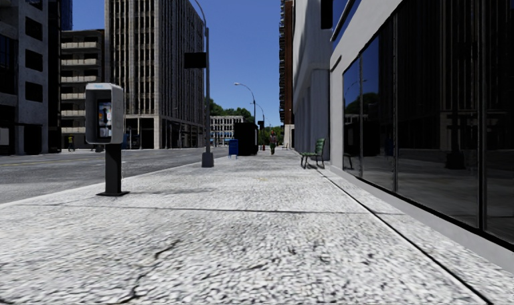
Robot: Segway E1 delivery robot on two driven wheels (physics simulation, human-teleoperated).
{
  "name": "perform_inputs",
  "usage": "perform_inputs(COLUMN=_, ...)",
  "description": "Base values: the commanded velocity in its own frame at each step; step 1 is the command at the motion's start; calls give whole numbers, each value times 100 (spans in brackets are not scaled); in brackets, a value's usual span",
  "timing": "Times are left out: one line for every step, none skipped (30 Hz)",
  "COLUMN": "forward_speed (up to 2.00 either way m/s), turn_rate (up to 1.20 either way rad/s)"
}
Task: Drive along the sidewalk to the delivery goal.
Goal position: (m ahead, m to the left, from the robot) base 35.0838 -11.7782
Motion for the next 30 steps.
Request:
perform_inputs(forward_speed=200, turn_rate=0)
perform_inputs(forward_speed=200, turn_rate=0)
perform_inputs(forward_speed=200, turn_rate=0)
perform_inputs(forward_speed=200, turn_rate=0)
perform_inputs(forward_speed=200, turn_rate=0)
perform_inputs(forward_speed=200, turn_rate=0)
perform_inputs(forward_speed=200, turn_rate=0)
perform_inputs(forward_speed=200, turn_rate=0)
perform_inputs(forward_speed=200, turn_rate=0)
perform_inputs(forward_speed=200, turn_rate=0)
perform_inputs(forward_speed=200, turn_rate=0)
perform_inputs(forward_speed=200, turn_rate=0)
perform_inputs(forward_speed=200, turn_rate=0)
perform_inputs(forward_speed=200, turn_rate=0)
perform_inputs(forward_speed=200, turn_rate=0)
perform_inputs(forward_speed=200, turn_rate=0)
perform_inputs(forward_speed=200, turn_rate=0)
perform_inputs(forward_speed=200, turn_rate=0)
perform_inputs(forward_speed=200, turn_rate=0)
perform_inputs(forward_speed=200, turn_rate=0)
perform_inputs(forward_speed=200, turn_rate=0)
perform_inputs(forward_speed=200, turn_rate=0)
perform_inputs(forward_speed=200, turn_rate=0)
perform_inputs(forward_speed=200, turn_rate=0)
perform_inputs(forward_speed=200, turn_rate=0)
perform_inputs(forward_speed=200, turn_rate=0)
perform_inputs(forward_speed=200, turn_rate=0)
perform_inputs(forward_speed=200, turn_rate=0)
perform_inputs(forward_speed=200, turn_rate=0)
perform_inputs(forward_speed=200, turn_rate=0)
